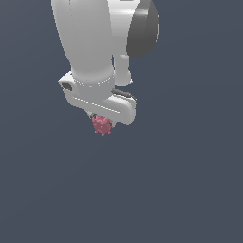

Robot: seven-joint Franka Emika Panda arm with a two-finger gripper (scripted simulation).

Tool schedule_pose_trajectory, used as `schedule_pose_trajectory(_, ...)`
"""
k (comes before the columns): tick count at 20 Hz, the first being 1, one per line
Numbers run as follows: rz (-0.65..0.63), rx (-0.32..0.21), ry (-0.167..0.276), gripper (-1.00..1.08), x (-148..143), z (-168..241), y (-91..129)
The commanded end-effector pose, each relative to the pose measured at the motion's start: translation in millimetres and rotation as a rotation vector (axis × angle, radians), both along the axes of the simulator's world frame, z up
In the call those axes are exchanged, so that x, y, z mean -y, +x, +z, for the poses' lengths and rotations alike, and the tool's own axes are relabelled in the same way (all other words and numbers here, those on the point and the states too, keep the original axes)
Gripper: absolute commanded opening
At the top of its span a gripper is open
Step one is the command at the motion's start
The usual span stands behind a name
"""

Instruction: Pick up the object and move it to a goal position.

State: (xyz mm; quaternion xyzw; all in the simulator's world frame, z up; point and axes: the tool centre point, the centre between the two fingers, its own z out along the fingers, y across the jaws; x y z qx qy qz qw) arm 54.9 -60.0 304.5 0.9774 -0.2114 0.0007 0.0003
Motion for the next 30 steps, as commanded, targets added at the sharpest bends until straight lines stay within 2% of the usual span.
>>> schedule_pose_trajectory(1,0.000,-0.001,0.000,-1.00,3,14,7)
schedule_pose_trajectory(15,0.001,-0.001,0.000,-1.00,14,72,40)
schedule_pose_trajectory(30,0.001,-0.001,0.000,-1.00,18,87,50)
